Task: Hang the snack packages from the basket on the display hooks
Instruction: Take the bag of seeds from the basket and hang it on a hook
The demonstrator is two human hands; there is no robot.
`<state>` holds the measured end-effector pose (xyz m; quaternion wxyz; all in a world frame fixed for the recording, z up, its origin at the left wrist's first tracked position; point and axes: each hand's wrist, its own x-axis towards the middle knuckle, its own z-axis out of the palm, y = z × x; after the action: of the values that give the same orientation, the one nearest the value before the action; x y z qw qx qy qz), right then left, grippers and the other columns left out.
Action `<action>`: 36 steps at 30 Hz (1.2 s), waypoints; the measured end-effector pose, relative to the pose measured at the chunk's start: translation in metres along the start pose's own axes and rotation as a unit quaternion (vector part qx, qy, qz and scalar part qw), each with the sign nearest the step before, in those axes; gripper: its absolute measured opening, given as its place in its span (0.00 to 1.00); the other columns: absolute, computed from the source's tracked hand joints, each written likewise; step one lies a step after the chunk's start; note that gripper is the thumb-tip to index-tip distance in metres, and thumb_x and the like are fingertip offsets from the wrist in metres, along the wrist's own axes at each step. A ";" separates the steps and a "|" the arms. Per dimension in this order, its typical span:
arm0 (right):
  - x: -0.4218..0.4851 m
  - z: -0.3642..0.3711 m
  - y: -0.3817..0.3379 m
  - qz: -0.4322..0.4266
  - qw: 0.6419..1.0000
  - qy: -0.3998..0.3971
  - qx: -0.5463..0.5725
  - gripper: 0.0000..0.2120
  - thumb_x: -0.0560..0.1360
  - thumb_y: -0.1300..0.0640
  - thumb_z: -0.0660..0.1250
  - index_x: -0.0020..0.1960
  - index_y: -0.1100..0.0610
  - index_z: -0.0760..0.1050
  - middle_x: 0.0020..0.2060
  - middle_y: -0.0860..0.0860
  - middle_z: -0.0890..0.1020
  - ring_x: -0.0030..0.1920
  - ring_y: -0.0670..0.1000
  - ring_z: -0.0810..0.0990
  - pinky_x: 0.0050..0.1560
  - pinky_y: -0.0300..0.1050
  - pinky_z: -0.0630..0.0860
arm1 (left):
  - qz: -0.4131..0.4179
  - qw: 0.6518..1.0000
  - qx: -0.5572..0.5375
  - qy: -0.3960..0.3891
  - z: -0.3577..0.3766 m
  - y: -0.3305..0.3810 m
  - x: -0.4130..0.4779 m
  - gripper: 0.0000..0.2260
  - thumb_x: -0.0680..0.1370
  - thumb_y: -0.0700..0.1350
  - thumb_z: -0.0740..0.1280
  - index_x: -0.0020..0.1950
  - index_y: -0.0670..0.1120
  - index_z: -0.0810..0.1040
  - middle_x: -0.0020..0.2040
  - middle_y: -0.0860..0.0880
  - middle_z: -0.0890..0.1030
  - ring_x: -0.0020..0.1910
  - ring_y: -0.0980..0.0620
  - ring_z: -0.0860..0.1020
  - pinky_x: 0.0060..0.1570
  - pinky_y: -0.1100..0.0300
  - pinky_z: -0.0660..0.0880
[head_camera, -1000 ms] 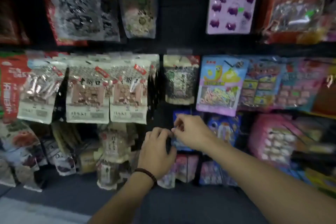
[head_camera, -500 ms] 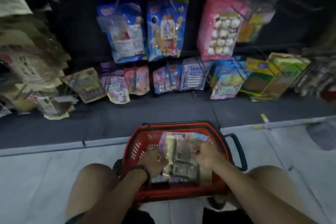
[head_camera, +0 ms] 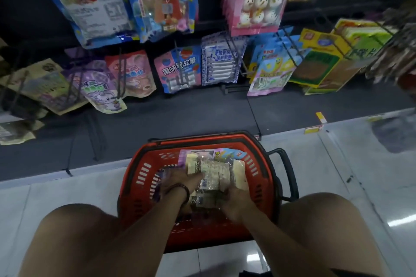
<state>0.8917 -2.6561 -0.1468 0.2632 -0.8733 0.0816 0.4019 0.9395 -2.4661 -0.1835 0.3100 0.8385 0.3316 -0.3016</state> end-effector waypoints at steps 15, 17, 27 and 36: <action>-0.039 -0.008 -0.012 0.013 0.982 -0.056 0.182 0.30 0.69 0.32 0.61 0.61 0.49 0.82 0.58 0.52 0.86 0.56 0.59 0.87 0.59 0.52 0.82 | -0.020 0.904 -0.417 -0.092 -0.037 -0.012 -0.100 0.39 0.58 0.50 0.88 0.66 0.48 0.78 0.66 0.45 0.83 0.61 0.41 0.82 0.62 0.42 0.78; -0.055 -0.009 -0.019 0.035 0.948 -0.052 0.311 0.28 0.72 0.28 0.67 0.60 0.47 0.82 0.53 0.52 0.88 0.50 0.59 0.89 0.53 0.55 0.85 | 0.005 0.861 -0.496 -0.109 -0.043 -0.026 -0.117 0.29 0.66 0.43 0.85 0.64 0.47 0.80 0.59 0.43 0.87 0.55 0.40 0.86 0.55 0.40 0.82; -0.105 -0.017 -0.027 -0.105 0.769 -0.028 0.631 0.35 0.70 0.48 0.83 0.70 0.62 0.76 0.57 0.64 0.82 0.55 0.66 0.79 0.57 0.67 0.75 | 0.139 0.831 -0.512 -0.167 -0.040 -0.068 -0.199 0.34 0.68 0.45 0.83 0.71 0.54 0.74 0.61 0.48 0.86 0.60 0.42 0.85 0.59 0.42 0.81; -0.145 -0.023 -0.077 -0.235 0.830 0.196 0.466 0.17 0.71 0.50 0.83 0.57 0.50 0.85 0.48 0.45 0.90 0.51 0.48 0.88 0.59 0.55 0.83 | 0.375 0.854 -0.273 0.235 -0.081 -0.041 -0.242 0.29 0.70 0.53 0.80 0.67 0.61 0.71 0.64 0.58 0.73 0.64 0.59 0.74 0.64 0.57 0.75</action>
<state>0.8381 -2.6124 0.0035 0.7036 -0.7005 0.1017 0.0626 0.7893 -2.4729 0.0262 0.5287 0.8269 0.1242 0.1458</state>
